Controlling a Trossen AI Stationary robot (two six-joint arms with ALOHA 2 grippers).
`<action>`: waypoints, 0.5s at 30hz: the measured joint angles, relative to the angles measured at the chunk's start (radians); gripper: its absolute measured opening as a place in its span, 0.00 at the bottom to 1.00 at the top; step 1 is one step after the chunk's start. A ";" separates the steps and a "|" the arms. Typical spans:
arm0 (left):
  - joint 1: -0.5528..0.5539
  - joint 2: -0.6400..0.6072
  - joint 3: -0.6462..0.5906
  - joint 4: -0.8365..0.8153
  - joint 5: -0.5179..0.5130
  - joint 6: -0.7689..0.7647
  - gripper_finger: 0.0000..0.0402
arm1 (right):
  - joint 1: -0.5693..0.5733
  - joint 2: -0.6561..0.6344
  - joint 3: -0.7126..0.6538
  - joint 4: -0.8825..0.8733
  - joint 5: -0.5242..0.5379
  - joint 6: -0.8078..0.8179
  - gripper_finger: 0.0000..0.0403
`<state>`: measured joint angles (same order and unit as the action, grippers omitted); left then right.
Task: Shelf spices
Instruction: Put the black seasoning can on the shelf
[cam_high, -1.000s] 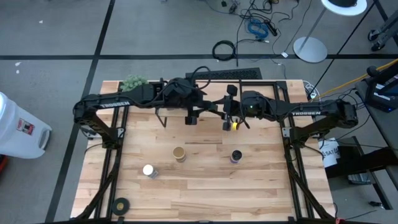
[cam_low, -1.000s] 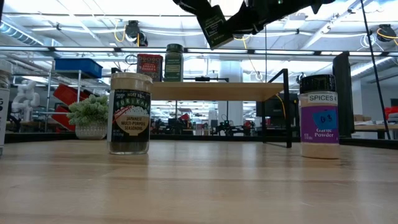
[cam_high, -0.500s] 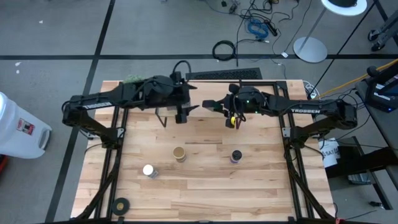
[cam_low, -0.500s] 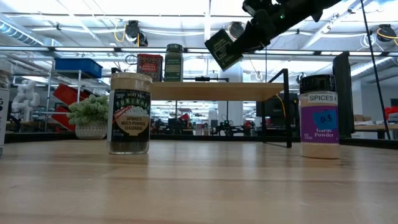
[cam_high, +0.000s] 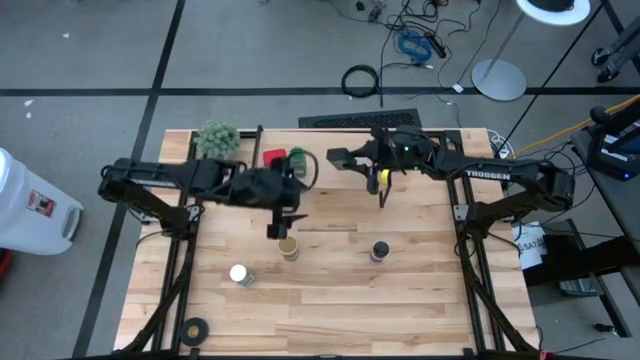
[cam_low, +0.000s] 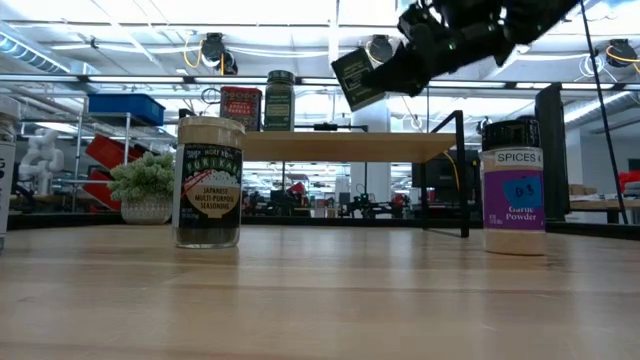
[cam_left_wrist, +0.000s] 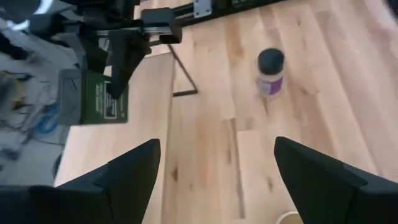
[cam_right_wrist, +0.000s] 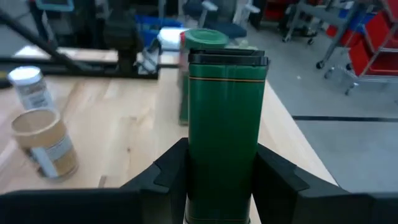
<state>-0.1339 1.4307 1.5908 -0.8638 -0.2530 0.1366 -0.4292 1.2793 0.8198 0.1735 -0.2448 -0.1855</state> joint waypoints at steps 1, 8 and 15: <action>-0.016 0.000 -0.009 0.000 -0.029 -0.002 0.81 | -0.010 0.000 -0.021 0.037 -0.001 0.013 0.32; -0.064 0.000 -0.069 0.006 -0.133 -0.025 0.81 | -0.038 0.014 -0.059 0.074 -0.051 0.035 0.32; -0.064 0.000 -0.106 0.061 -0.145 -0.022 0.81 | -0.038 0.088 -0.059 0.111 -0.049 0.027 0.32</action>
<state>-0.1978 1.4311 1.4848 -0.8027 -0.3977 0.1147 -0.4671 1.3670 0.7605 0.2848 -0.2942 -0.1586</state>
